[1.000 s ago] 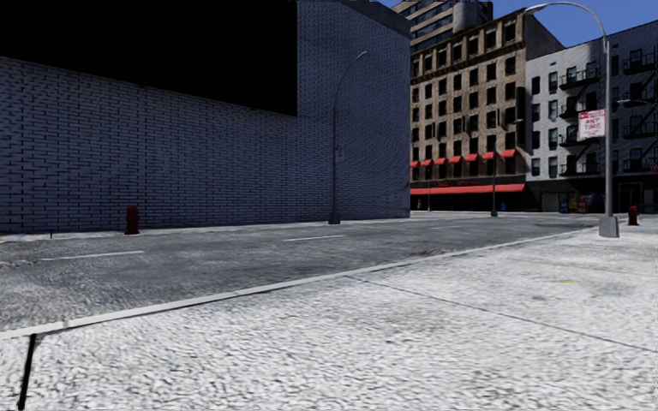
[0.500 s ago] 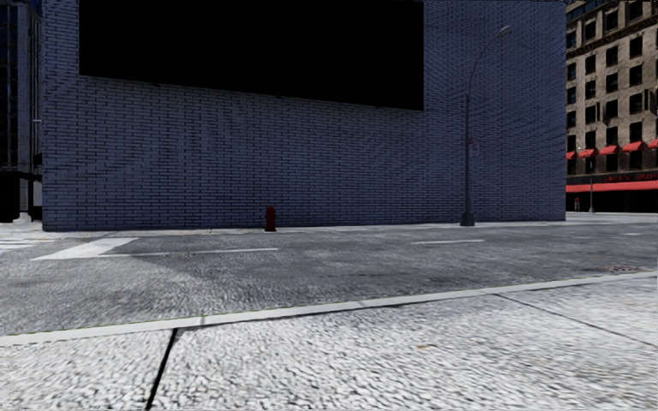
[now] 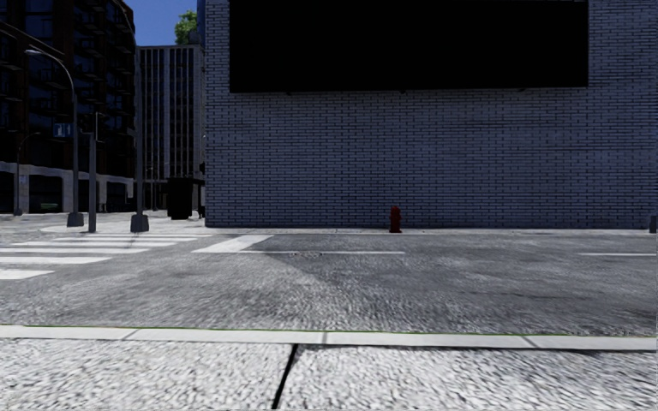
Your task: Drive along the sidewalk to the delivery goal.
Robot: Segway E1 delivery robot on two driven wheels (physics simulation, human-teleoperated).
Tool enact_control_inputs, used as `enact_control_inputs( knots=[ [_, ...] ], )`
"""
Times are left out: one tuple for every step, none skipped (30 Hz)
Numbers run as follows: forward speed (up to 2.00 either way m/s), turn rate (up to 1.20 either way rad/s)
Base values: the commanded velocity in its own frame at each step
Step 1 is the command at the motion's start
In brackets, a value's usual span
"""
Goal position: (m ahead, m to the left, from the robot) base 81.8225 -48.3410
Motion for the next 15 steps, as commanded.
enact_control_inputs(
  knots=[
    [0.91, 0.84],
    [0.91, 0.84],
    [0.91, 0.84],
    [0.91, 0.84],
    [0.91, 0.84],
    [0.91, 0.84],
    [0.91, 0.84],
    [0.91, 0.84],
    [0.91, 0.84],
    [0.91, 0.84],
    [0.91, 0.84],
    [0.91, 0.84],
    [0.91, 0.84],
    [0.91, 0.84],
    [0.91, 0.84]
  ],
)
